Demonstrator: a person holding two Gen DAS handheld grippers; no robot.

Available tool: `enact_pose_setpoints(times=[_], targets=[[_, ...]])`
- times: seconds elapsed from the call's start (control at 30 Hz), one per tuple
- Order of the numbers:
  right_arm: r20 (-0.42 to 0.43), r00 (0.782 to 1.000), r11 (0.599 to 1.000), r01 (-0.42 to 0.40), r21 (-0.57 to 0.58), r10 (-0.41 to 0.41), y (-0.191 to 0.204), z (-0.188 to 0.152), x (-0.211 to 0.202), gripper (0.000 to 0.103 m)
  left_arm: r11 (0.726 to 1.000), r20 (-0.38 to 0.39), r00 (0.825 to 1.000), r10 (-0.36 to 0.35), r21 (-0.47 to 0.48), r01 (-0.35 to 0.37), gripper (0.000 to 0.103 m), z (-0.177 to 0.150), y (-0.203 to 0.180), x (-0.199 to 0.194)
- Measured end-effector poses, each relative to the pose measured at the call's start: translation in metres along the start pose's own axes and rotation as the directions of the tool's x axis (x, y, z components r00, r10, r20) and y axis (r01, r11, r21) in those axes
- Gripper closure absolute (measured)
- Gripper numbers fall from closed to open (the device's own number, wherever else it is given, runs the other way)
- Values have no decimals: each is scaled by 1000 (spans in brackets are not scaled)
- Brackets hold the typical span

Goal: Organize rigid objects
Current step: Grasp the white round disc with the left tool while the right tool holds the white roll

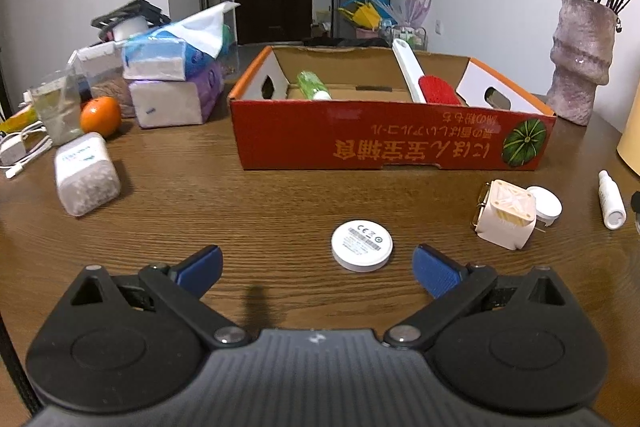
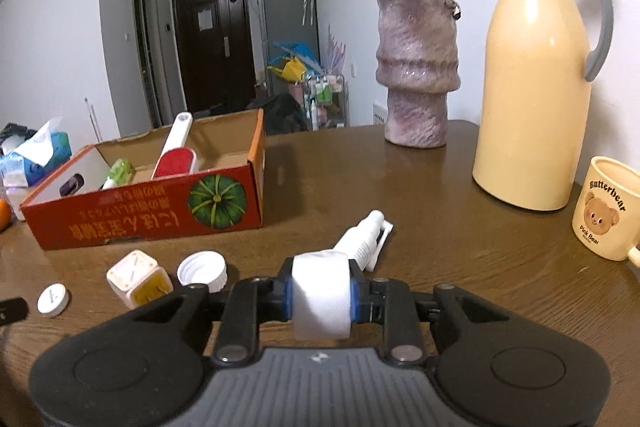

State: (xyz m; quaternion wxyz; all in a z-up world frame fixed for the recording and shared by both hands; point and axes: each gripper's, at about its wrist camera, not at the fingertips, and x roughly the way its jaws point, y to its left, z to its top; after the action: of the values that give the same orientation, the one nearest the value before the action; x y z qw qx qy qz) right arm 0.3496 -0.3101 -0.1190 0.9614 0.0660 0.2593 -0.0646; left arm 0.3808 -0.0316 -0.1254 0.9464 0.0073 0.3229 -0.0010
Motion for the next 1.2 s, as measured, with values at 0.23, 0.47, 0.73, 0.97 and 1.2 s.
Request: enact_pose_setpoints(times=[0.23,0.47,0.73,0.97,1.2], targets=[[17,1000,1000,14,11,-14,-1,0,-1,79,1000,-30,1000,-5,14,6,2,3,-8,18],[18,1000,1000,25,11,-25,0,-1,0,79,999,-58,998,-19,27,20,30,6,-13,30],[20,1000,1000,17,-1,-17,9,-3,-2,79,998,-55,997,-52,38,54,63,6,-15,31],[28,1000,1000,-1,-11,1,21,-6,-6,79,998,-47,998,-52,43,54,63,6,-15,28],[37,999,1000,-23,-18,24,32,-8,-11,79,998,-6,999,-46,40,46,63,6,-14,16]])
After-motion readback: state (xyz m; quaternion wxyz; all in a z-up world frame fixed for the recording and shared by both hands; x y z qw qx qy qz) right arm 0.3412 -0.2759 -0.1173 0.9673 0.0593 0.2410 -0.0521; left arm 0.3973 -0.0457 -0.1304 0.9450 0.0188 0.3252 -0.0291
